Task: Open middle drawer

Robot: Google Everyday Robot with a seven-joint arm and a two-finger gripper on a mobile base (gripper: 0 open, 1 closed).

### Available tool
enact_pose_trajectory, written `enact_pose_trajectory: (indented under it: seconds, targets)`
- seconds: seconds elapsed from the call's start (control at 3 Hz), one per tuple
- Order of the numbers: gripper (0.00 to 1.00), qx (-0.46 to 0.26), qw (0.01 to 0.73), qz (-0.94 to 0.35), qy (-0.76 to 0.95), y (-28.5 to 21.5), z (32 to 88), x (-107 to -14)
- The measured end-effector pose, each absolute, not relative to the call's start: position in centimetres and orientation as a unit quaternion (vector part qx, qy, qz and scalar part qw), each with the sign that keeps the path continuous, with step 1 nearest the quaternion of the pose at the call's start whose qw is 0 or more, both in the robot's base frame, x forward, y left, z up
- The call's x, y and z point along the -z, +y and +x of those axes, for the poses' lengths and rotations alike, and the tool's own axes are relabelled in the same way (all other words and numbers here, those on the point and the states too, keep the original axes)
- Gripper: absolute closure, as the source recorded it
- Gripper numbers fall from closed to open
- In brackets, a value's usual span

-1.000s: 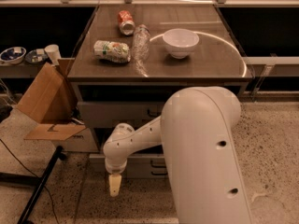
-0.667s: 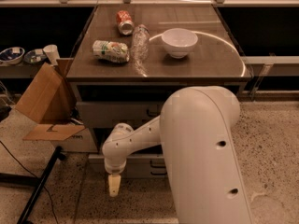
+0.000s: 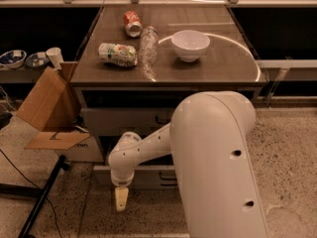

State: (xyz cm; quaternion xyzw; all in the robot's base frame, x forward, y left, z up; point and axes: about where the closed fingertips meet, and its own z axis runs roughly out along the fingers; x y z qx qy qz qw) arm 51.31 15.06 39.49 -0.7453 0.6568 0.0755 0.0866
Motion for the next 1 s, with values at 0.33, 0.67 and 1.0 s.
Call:
enact_pose_trajectory:
  seconds: [0.33, 0.67, 1.0]
  targets:
    - [0.00, -0.078, 0.081, -0.744, 0.658, 14.9, 50.6, -39.2]
    - [0.00, -0.078, 0.081, -0.744, 0.658, 15.0, 50.6, -39.5]
    - [0.00, -0.084, 0.077, -0.746, 0.656, 15.1, 49.6, -39.1]
